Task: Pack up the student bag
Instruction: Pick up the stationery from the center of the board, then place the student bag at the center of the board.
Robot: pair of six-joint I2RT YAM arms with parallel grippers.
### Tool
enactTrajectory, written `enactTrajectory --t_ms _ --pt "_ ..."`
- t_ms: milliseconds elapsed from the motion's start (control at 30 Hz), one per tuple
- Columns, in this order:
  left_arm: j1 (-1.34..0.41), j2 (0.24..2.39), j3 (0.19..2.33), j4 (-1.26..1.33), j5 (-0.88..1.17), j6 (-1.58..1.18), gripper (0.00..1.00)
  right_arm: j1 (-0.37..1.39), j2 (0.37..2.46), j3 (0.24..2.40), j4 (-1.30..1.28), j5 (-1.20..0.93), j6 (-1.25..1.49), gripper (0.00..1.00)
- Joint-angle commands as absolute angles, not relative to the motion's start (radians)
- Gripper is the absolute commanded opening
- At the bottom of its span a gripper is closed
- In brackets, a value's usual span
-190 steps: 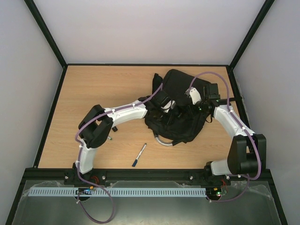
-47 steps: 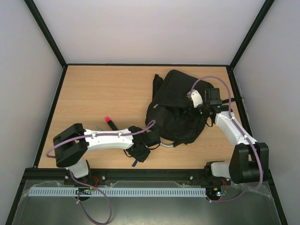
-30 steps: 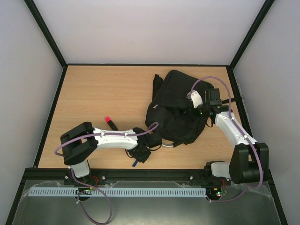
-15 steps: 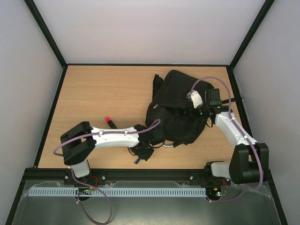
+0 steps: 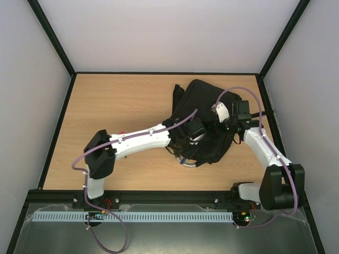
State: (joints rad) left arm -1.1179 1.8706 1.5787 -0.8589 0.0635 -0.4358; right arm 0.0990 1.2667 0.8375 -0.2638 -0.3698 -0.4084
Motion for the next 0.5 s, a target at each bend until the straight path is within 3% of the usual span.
enactTrajectory --t_ms 0,467 --pt "-1.054 2.002 1.687 -0.851 0.096 -0.377 0.02 0.104 1.238 0.829 -0.288 -0.410 -0.416 0.01" --pt "-0.969 2.242 1.945 -0.725 0.100 -0.315 0.02 0.104 1.249 0.827 -0.288 -0.423 -0.410 0.01"
